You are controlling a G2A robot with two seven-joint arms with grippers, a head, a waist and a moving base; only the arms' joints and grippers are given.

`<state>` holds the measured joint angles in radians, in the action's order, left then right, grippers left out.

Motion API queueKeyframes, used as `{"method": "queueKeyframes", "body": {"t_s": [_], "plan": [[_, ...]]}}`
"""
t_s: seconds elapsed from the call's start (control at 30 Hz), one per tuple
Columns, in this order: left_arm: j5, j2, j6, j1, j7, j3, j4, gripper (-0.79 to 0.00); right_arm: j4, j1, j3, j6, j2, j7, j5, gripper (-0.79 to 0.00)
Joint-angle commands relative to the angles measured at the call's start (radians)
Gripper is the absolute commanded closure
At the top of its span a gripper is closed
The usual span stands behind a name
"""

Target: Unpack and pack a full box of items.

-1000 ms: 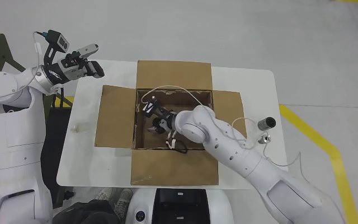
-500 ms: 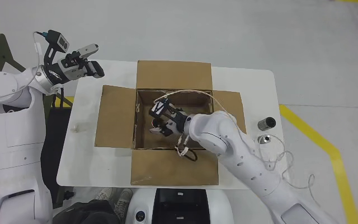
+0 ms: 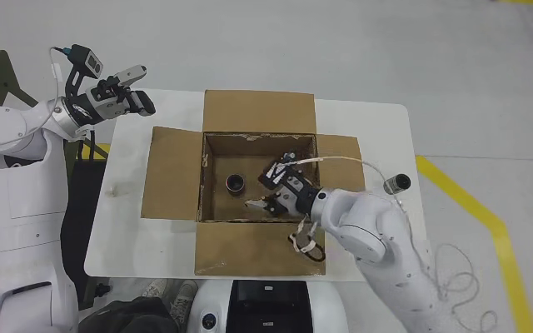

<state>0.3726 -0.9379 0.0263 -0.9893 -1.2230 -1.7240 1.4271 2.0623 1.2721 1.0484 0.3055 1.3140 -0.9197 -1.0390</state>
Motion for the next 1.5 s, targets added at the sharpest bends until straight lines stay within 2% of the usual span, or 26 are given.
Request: {"method": "queueKeyframes", "body": {"t_s": [0.0, 0.37, 0.73, 1.03, 1.47], "plan": [[0.000, 0.000, 0.000, 0.000, 0.000, 0.000, 0.000, -0.785, 0.032, 0.031, 0.037, 0.006, -0.009, -0.009, -0.015, -0.767], [0.000, 0.000, 0.000, 0.000, 0.000, 0.000, 0.000, -0.785, 0.141, 0.182, 0.271, -0.008, -0.045, -0.002, 0.032, -0.779], [0.000, 0.000, 0.000, 0.000, 0.000, 0.000, 0.000, -0.785, 0.100, 0.316, 0.476, -0.012, -0.069, 0.071, 0.107, -0.785], [0.000, 0.000, 0.000, 0.000, 0.000, 0.000, 0.000, -0.785, 0.060, 0.386, 0.586, -0.017, -0.083, 0.124, 0.141, -0.785], [0.000, 0.000, 0.000, 0.000, 0.000, 0.000, 0.000, -0.785, 0.034, 0.455, 0.665, -0.048, -0.096, 0.162, 0.128, -0.785]]}}
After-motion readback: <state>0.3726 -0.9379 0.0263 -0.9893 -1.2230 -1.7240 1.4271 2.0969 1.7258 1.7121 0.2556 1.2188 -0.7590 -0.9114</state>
